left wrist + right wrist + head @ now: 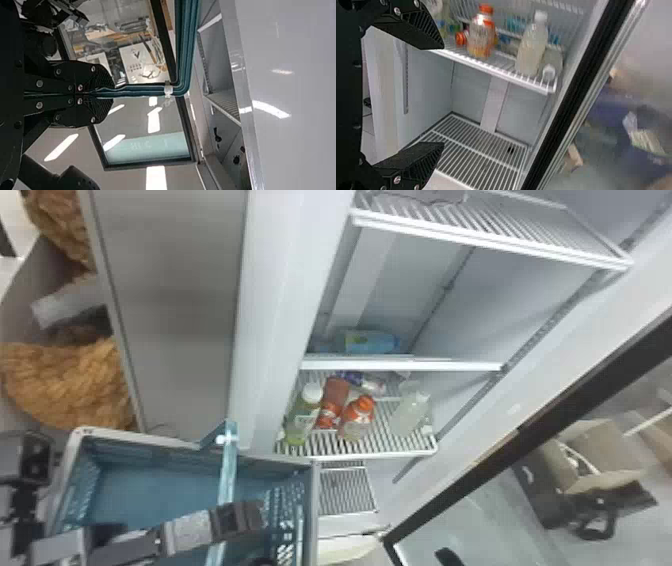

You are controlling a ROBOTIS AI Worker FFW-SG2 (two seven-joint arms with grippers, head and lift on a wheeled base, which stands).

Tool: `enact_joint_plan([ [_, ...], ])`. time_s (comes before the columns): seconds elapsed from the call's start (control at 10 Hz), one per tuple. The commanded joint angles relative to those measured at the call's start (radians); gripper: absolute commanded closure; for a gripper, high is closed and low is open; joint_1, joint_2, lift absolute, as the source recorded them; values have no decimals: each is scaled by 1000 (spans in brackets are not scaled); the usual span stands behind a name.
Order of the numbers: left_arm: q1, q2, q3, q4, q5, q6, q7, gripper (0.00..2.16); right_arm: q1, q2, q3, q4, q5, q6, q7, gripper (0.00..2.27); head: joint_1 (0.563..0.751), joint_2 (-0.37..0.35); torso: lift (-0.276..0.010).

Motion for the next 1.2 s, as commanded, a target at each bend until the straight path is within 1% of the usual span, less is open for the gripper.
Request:
enact_joint_plan([
  [0.0,-51,-19,-9,20,-46,9,1,1207,-34,-23,3,173,-49,-75,21,147,695,-350,0],
  [0.1,-80,-34,-11,38,-74,24,1,1207,-29,-18,3,205,-83,-116,25,148,695,-350,0],
  [0.2,-95,-42,-17,47,-98,41,1,1207,-26,-20,5,210,-63,-126,25,150,695,-350,0],
  [0.3,-105,-40,-35,69,-98,41,1,1207,-34,-24,3,249,-51,-131,21,150,695,-350,0],
  [0.4,-102,-42,-37,79,-96,41,1,1207,-46,-31,3,301,-42,-160,11,151,695,-350,0],
  [0.6,-87,-45,-11,94,-110,41,1,1207,-68,-43,3,372,30,-210,-6,156,695,-350,0],
  [0.7,-80,-45,3,94,-118,41,1,1207,-66,-46,3,360,62,-214,-20,156,695,-350,0],
  [0.8,-70,-56,22,94,-122,31,5,1207,-66,-51,3,310,76,-227,-35,156,695,-350,0],
  [0.9,-60,-73,56,94,-144,44,6,1207,-61,-51,3,239,120,-232,-45,157,695,-350,0],
  [1.0,-41,-77,68,94,-140,44,6,1207,-58,-51,9,195,152,-232,-48,157,695,-350,0],
  [1.1,-16,-79,68,94,-120,44,6,1207,-43,-51,55,188,114,-271,-55,157,695,-350,0],
])
